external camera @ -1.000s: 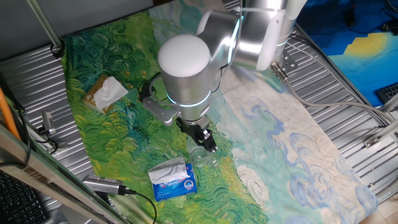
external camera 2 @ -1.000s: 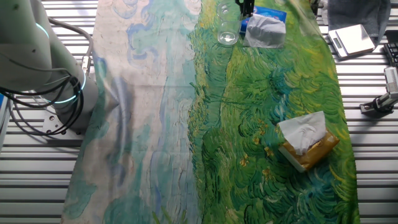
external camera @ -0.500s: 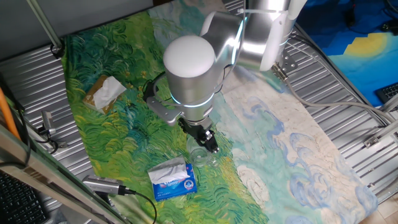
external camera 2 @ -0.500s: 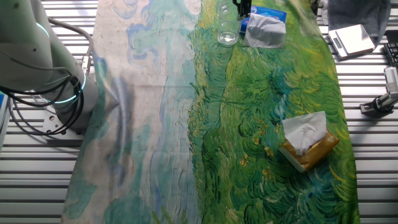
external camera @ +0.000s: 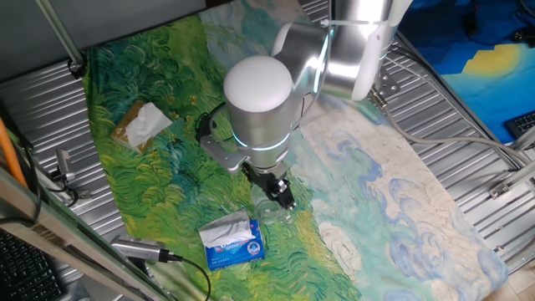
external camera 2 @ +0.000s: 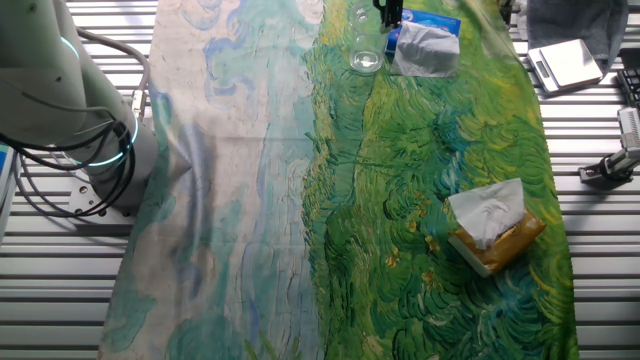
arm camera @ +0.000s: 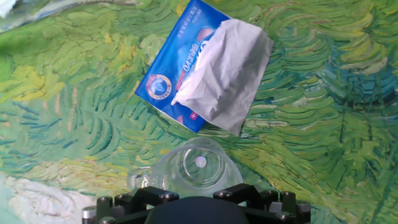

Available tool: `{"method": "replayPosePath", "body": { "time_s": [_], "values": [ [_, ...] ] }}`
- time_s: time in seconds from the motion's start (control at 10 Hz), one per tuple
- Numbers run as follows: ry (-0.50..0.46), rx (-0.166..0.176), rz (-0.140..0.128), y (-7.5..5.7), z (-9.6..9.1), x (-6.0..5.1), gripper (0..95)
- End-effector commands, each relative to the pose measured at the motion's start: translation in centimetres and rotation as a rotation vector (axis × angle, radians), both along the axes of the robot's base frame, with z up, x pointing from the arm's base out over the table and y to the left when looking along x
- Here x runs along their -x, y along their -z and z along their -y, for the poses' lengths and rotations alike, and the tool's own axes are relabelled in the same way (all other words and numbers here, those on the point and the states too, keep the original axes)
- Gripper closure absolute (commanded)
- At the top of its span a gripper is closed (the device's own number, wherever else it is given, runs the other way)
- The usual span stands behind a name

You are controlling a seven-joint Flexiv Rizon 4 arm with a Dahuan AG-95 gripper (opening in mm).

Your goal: Pick up the cup

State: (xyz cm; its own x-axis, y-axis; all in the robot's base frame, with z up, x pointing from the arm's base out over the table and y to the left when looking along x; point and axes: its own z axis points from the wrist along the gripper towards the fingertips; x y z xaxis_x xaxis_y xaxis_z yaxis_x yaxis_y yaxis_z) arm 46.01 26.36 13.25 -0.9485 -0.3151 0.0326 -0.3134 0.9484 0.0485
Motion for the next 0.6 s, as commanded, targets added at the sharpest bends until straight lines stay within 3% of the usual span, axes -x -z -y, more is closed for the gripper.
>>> {"method": "replayPosePath", "body": {
  "time_s": [0.1, 0.6],
  "values": [
    [0.0, 0.003, 0.006, 0.11, 0.0, -0.01, 0.0],
    [-0.001, 0.005, 0.012, 0.61, 0.01, -0.01, 0.0]
  ]
}}
